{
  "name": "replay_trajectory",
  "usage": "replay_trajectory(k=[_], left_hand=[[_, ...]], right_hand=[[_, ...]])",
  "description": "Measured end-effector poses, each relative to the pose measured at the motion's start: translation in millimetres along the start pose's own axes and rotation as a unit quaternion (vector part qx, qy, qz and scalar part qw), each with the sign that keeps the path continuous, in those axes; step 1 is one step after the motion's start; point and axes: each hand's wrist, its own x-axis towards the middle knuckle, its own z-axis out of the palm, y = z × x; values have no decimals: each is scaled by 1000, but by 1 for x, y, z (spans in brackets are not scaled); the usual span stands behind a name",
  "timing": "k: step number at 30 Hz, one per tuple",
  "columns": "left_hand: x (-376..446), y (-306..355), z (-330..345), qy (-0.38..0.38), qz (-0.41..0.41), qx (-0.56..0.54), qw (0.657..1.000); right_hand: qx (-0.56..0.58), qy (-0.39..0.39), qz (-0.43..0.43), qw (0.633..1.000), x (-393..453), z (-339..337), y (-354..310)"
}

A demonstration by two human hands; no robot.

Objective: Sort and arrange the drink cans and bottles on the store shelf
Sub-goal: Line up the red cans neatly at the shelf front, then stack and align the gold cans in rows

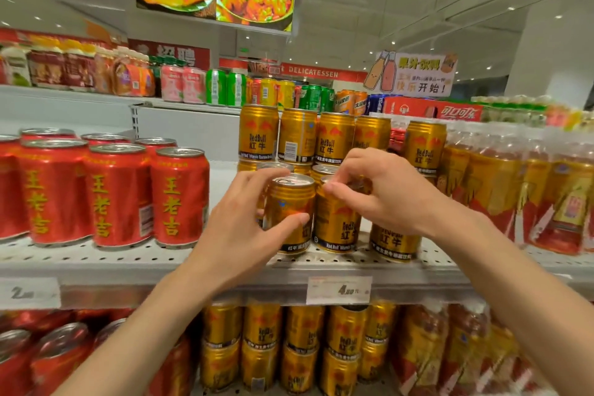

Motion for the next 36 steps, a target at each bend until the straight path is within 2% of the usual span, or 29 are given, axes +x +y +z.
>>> replay_trajectory(k=[5,11,17,25,32,36], left_hand=[[-3,-2,-23,-36,-4,5,999],[-1,7,-33,-48,37,153,986],[6,13,-51,-98,49,188,976],[23,28,-66,-138,130,356,915],[31,31,-66,-157,95,299,937],[29,26,-66,-150,99,281,943]], right_hand=[[17,3,-3,1000,1,2,3],[27,14,-17,999,2,3,5],[34,11,-12,999,0,2,5],[35,-1,-3,999,0,0,2],[-17,-81,23,996,4,-12,-8],[-6,-58,32,998,0,-13,-13]])
